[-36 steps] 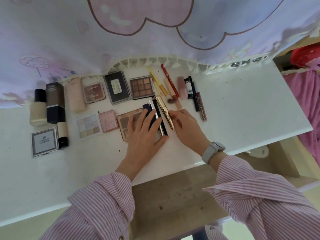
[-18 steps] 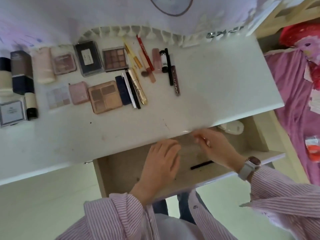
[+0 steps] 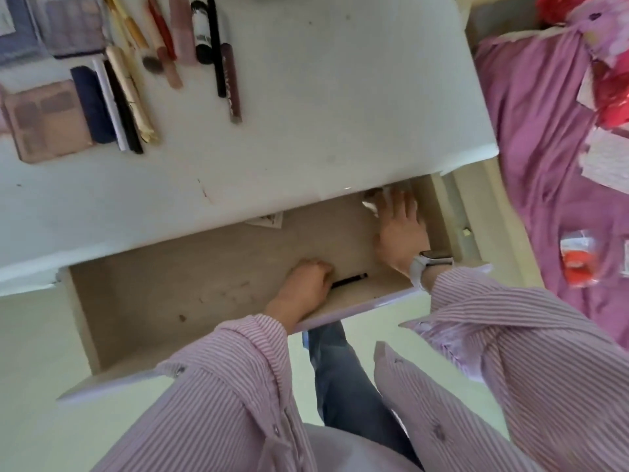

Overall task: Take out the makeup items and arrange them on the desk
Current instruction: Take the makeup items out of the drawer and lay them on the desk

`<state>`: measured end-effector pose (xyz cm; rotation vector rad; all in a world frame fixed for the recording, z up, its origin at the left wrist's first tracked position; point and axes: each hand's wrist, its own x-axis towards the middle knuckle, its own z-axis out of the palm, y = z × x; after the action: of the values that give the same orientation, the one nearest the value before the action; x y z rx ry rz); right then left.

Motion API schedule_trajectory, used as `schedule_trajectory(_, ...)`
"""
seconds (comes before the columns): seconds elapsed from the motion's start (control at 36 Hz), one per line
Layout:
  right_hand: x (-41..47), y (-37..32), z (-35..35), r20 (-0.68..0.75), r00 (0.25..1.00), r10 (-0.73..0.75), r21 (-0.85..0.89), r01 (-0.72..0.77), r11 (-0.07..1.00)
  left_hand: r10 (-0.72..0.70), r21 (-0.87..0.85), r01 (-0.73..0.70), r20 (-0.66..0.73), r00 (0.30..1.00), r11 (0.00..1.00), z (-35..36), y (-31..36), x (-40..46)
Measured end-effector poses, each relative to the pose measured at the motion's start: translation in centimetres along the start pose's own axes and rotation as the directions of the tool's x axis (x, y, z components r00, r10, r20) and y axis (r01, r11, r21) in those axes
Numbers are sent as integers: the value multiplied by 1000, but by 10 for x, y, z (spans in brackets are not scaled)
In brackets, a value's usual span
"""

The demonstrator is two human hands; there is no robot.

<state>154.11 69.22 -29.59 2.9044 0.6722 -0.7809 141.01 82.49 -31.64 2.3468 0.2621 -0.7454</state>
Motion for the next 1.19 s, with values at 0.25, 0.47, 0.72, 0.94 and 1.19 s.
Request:
schedule_trajectory(0.25,-12,1,2,91,996,3,111,-13,994,-167,40,162,165,972,986,-2,5,7)
schedule_trajectory(0.47,-23,1,-9,276,954,-112,97,88,991,-177,-34,193,273,946,981,-11,15,2)
schedule_trajectory(0.72,-41,1,-54,298,899,-321,444,168,880,-198,-271,192,3,980,943,-51,13,-61)
schedule_trajectory(0.94,-39,-31,-112,164,900,-403,686,190,703,-310,-558,108,-280,909,823,-113,4,-98)
schedule_trajectory(1.19,-1,-93,-146,-128,968,-216,801,229,553,-598,-698,36,-583,550,715,-178,7,-66)
